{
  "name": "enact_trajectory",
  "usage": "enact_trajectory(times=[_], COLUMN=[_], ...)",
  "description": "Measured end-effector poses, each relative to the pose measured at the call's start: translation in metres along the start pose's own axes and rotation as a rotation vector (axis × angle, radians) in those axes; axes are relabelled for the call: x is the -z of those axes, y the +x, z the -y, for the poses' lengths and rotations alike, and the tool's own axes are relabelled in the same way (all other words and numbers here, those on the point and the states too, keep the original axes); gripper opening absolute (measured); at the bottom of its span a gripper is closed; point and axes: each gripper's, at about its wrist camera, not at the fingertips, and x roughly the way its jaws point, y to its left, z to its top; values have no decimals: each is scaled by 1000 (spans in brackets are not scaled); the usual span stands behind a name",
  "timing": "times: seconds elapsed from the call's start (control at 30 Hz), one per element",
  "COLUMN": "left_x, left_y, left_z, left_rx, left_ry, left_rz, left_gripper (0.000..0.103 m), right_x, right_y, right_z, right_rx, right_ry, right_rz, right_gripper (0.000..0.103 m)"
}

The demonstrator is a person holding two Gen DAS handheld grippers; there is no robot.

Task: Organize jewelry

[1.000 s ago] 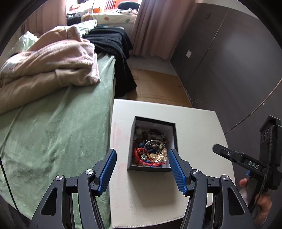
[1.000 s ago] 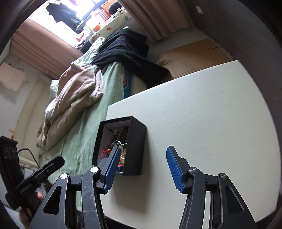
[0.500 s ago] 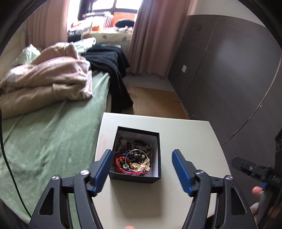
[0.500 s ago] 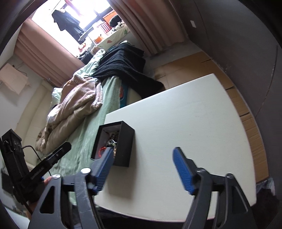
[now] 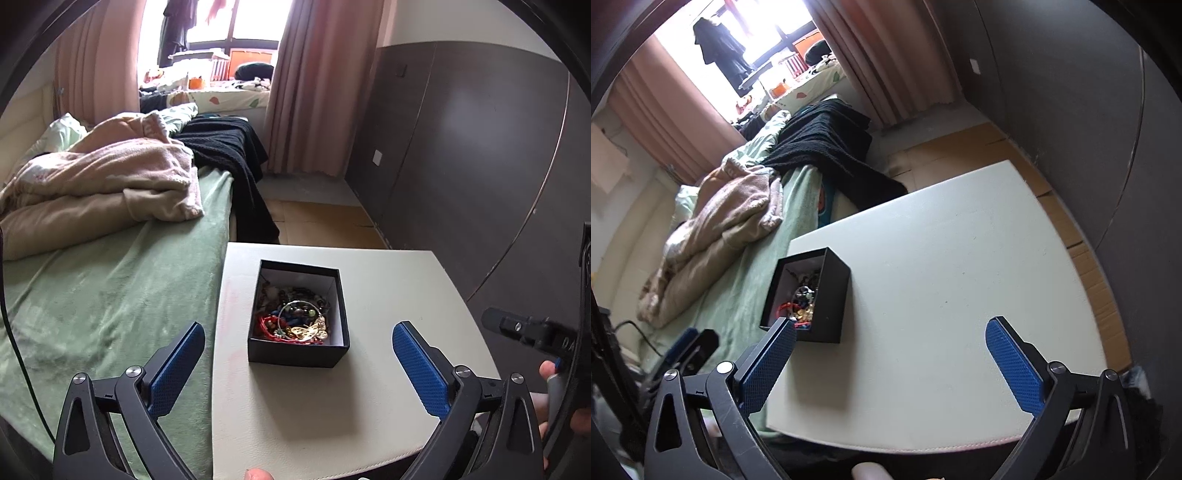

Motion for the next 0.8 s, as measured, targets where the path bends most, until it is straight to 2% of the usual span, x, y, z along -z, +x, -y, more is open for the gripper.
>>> enact_trajectory(times=[0.2,0.5,0.8], left_x=[-2,-4,-1], left_y=[-9,-15,-13], left_z=[5,15,22], left_rx=[2,14,-4], left_ry=[8,9,17], left_rz=[23,26,21], left_gripper=[102,102,102], right_x=[8,9,8], right_y=[-13,-28,-30], right_z=[-12,-22,-18], right_rx=[60,48,43], right_ry=[-72,-169,-149], right_rz=[46,56,54], right_gripper=[103,103,103])
